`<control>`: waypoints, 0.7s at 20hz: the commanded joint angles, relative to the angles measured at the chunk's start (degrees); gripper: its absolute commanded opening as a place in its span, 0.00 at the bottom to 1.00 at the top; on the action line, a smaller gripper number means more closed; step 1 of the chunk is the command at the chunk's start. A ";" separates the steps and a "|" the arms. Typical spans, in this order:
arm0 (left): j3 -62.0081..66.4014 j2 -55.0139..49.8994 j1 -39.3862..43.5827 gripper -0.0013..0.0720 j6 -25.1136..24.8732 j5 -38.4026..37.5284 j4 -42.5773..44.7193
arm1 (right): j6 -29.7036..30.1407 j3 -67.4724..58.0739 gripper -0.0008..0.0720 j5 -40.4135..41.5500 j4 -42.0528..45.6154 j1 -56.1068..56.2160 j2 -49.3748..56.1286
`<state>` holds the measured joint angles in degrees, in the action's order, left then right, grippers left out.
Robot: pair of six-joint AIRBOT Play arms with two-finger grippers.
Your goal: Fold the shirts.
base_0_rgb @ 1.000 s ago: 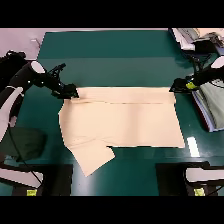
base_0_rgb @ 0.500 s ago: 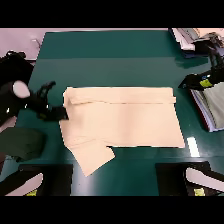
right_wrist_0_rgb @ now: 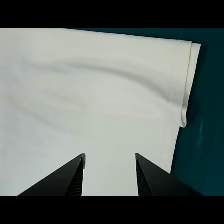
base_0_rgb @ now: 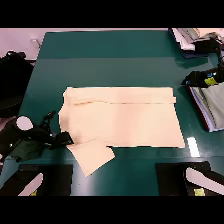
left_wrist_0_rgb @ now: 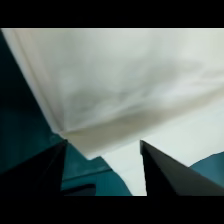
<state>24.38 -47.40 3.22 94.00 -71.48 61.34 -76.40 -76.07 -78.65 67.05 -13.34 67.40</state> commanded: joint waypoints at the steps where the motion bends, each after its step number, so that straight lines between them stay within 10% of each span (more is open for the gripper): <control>1: -4.17 0.50 0.02 0.75 -1.27 4.33 -4.96 | -0.02 0.00 0.53 0.04 -0.02 0.04 -0.13; 4: -5.16 0.50 0.02 0.74 -3.06 5.14 -9.75 | -0.02 -0.02 0.53 -0.04 0.00 0.04 -0.13; 6: -5.14 0.50 0.02 0.31 -4.85 4.37 -10.62 | -0.02 0.00 0.53 -0.52 0.07 -0.22 -0.13; 10: -4.81 0.52 0.02 0.05 -6.99 3.91 -10.56 | -0.02 0.00 0.53 -3.32 0.11 -2.78 -0.13; 14: 2.23 0.50 0.02 0.05 -7.45 2.12 -7.65 | 0.00 1.31 0.53 -6.40 0.72 -8.26 -0.46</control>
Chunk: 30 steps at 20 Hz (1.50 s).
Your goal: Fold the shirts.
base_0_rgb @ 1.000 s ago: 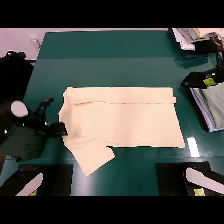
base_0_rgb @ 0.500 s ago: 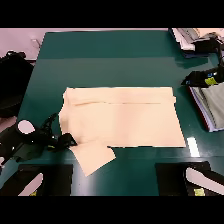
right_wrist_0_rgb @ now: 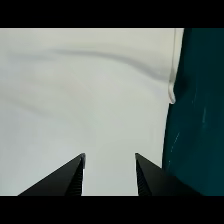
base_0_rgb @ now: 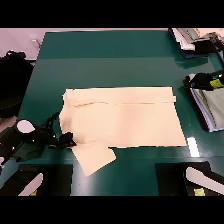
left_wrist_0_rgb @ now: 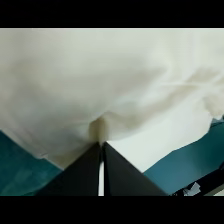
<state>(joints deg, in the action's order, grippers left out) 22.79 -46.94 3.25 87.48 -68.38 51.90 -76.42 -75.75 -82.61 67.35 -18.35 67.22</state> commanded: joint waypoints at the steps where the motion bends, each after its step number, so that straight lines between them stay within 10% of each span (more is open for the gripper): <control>1: 6.34 0.04 0.00 0.05 -0.94 -1.66 3.41 | 0.02 3.37 0.53 -2.25 0.42 -4.92 -1.01; 8: 10.60 0.04 0.00 0.05 -1.01 -2.99 8.79 | 3.43 31.34 0.79 -2.56 8.11 -16.17 -3.67; 17: 10.60 0.04 0.00 0.05 -1.03 -2.95 8.81 | 5.62 46.53 0.56 1.84 1.68 -17.77 -3.52; 21: 10.62 0.07 0.00 0.05 -2.73 -3.93 9.01 | 9.09 45.44 0.03 0.52 -0.83 -17.77 -4.59; 30: 24.11 -2.14 0.00 0.05 -5.31 -3.21 14.27 | 5.70 29.90 0.03 -3.32 -0.26 -15.52 -12.90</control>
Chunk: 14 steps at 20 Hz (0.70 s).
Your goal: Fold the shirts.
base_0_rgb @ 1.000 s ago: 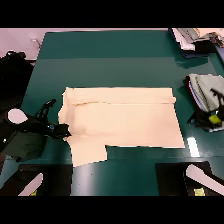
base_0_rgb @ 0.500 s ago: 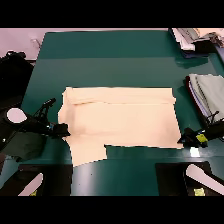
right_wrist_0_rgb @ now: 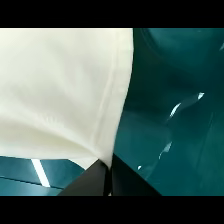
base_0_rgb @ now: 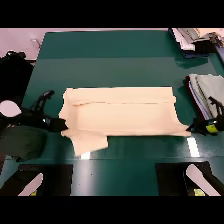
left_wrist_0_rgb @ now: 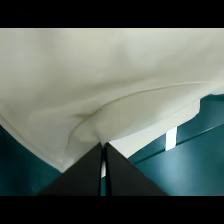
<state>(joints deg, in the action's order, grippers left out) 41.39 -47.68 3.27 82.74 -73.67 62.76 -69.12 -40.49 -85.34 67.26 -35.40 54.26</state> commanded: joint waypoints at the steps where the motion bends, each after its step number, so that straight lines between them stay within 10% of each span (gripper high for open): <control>1: 7.74 -2.62 -0.02 0.05 -0.76 3.30 3.89 | -1.86 -7.80 0.03 -0.50 -0.17 3.19 1.66; 14: 37.27 -38.93 -0.04 0.05 -8.26 14.34 4.13 | -10.45 -41.33 0.03 4.35 -0.63 20.41 32.81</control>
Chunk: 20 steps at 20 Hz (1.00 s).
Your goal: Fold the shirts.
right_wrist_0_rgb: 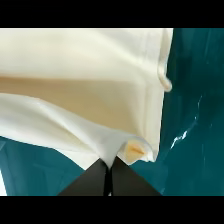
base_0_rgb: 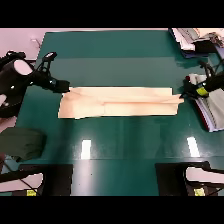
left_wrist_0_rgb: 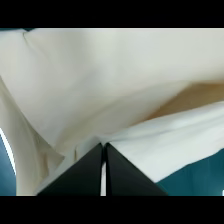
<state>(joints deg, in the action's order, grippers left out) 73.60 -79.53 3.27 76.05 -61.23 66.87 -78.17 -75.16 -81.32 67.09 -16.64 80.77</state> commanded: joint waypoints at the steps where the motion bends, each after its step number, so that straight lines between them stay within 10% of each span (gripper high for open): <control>1: 5.70 -8.41 -0.04 0.05 -1.55 3.04 0.04 | -1.38 -8.87 0.03 0.28 -1.42 1.79 8.46; 4: 5.75 -9.51 -0.04 0.06 -1.46 8.85 0.00 | -1.29 -14.12 0.05 0.35 -4.72 1.79 13.33; 5: 5.84 -9.49 -0.04 0.11 -1.40 9.97 -0.02 | -1.29 -15.76 0.31 0.35 -5.35 1.77 14.73; 6: 6.27 -9.49 -0.04 0.50 -0.87 10.21 -0.02 | -1.27 -16.96 0.59 0.35 -6.14 1.57 15.78; 7: 7.02 -9.46 -0.04 0.78 -0.15 10.01 0.00 | -0.72 -17.35 0.63 0.15 -6.03 1.42 16.20; 8: 8.04 -9.46 -0.04 0.79 0.42 9.16 0.00 | 0.76 -17.00 0.63 -0.33 -6.03 0.76 16.20; 10: 10.14 -9.46 -0.02 0.79 0.42 6.54 -0.13 | 2.73 -15.26 0.63 -1.92 -6.12 -0.74 16.17; 13: 10.84 -9.49 -0.02 0.05 0.37 1.95 -2.78 | 3.30 -10.25 0.64 -2.84 -6.34 -5.35 16.20; 20: 9.07 -9.75 6.88 0.05 2.91 6.29 -7.54 | 9.03 4.04 0.76 4.66 -16.79 -9.22 16.98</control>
<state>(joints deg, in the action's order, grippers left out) 83.55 -89.12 6.92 76.95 -57.67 60.95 -71.77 -75.81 -80.34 54.70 -25.39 97.21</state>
